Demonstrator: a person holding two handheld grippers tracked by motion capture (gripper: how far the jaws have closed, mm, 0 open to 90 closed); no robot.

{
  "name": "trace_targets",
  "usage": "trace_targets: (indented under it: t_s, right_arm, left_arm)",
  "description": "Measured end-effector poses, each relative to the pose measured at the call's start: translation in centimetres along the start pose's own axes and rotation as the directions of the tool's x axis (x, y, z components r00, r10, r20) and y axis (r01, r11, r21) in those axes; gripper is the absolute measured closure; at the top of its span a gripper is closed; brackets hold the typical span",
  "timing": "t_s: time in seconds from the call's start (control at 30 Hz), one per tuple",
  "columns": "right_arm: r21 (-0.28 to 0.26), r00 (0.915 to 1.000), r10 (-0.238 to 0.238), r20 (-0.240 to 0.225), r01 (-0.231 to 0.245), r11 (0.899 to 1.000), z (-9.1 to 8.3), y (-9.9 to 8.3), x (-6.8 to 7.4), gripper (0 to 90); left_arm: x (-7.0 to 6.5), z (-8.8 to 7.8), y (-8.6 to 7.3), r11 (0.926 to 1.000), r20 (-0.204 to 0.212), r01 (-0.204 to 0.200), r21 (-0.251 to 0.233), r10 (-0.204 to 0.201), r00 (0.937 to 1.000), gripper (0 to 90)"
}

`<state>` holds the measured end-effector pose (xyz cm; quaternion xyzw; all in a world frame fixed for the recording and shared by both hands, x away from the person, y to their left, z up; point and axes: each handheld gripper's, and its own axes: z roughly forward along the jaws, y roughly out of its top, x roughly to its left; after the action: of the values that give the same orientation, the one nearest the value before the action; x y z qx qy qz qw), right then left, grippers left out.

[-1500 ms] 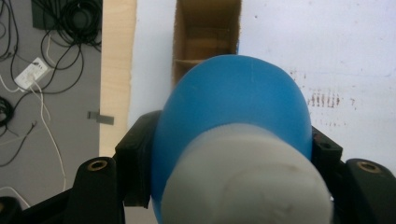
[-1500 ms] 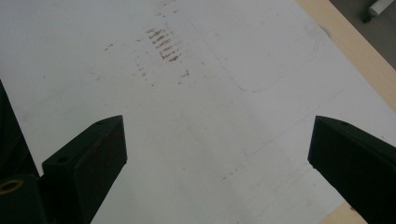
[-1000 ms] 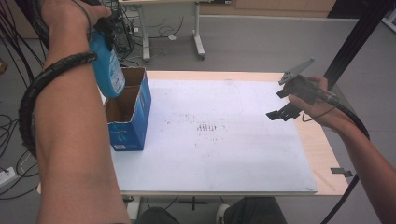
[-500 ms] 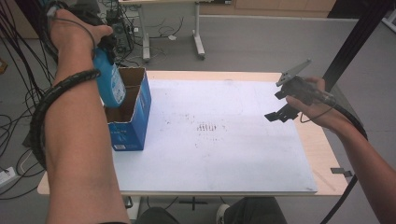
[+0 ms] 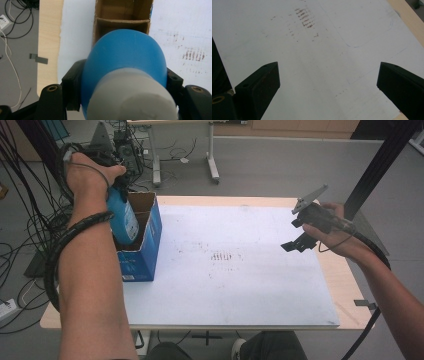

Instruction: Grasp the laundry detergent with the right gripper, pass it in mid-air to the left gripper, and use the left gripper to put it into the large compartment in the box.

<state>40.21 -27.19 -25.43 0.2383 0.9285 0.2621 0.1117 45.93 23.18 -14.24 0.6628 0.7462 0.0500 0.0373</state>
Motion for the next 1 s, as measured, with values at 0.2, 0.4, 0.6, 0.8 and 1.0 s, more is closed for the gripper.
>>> trace_targets:
  t_s: [0.2, 0.4, 0.6, 0.8, 1.0]
  right_arm:
    - [0.01, 1.0, -0.006, -0.006, 0.006, 1.0, 0.1, 0.1, 0.2, 4.6]
    - [0.01, 1.0, -0.008, -0.006, 0.008, 1.0, 0.2, 0.0, 0.3, 4.6]
    - [0.013, 1.0, -0.005, -0.003, 0.005, 1.0, 0.2, -0.2, 0.4, 4.6]
    - [0.017, 1.0, -0.003, -0.001, 0.003, 1.0, 0.2, -0.4, 0.4, 4.6]
    - [0.02, 1.0, -0.001, 0.0, 0.001, 1.0, 0.3, -0.6, 0.4, 4.6]
  left_arm:
    - [-0.3, 1.8, -0.2, 0.9999, 0.0, -0.01, 0.006, 0.01, 0.9999, 35.8]
    - [-0.6, 3.8, -0.5, 0.9996, -0.001, -0.023, 0.017, 0.023, 0.9997, 35.8]
    - [-0.9, 5.7, -0.6, 0.9993, 0.006, -0.029, 0.024, 0.028, 0.9996, 35.8]
    - [-1.3, 7.5, -0.6, 0.9984, 0.007, -0.04, 0.039, 0.04, 0.9992, 35.9]
    - [-1.2, 8.8, -0.6, 0.998, 0.01, -0.041, 0.047, 0.041, 0.9991, 35.9]
